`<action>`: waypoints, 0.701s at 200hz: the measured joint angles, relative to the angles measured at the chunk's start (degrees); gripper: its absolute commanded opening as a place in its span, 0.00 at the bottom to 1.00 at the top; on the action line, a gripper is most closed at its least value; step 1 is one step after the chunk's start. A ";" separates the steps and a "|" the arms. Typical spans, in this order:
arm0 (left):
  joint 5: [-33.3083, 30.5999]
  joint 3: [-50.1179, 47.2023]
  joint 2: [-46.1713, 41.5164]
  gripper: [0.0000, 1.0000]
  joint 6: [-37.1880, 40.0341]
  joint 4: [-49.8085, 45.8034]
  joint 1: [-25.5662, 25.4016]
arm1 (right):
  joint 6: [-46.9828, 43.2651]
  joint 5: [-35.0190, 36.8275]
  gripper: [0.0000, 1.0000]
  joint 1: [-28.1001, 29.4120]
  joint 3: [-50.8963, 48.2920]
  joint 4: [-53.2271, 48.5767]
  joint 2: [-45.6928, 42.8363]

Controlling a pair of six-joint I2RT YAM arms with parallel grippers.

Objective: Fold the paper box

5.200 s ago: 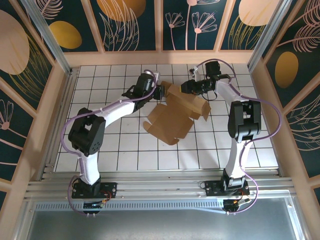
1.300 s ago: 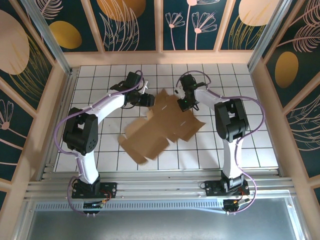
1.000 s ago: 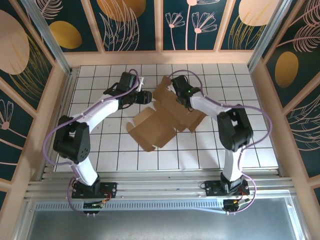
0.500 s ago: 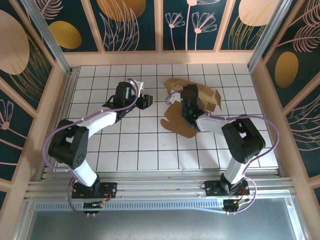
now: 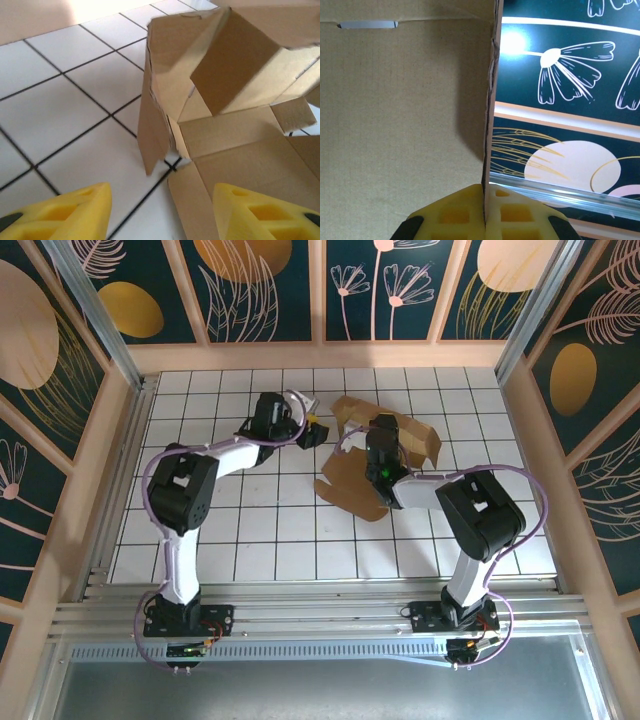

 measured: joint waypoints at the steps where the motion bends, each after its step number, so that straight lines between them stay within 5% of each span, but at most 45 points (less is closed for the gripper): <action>1: 0.11 0.33 0.22 0.55 0.00 -0.07 0.00 | 0.04 0.00 0.00 -0.02 0.00 -0.02 0.00; 61: 6.36 12.96 8.55 0.52 -1.31 -8.33 -1.05 | 1.95 0.02 0.00 -0.17 1.92 -1.18 0.35; 110: 5.20 21.18 14.93 0.14 -6.56 -14.10 -2.03 | 2.82 0.24 0.00 -0.17 2.23 -1.49 1.73; 140: 3.61 24.11 16.06 0.12 -9.75 -16.72 -1.77 | 2.75 1.27 0.00 -0.28 2.23 -0.72 1.99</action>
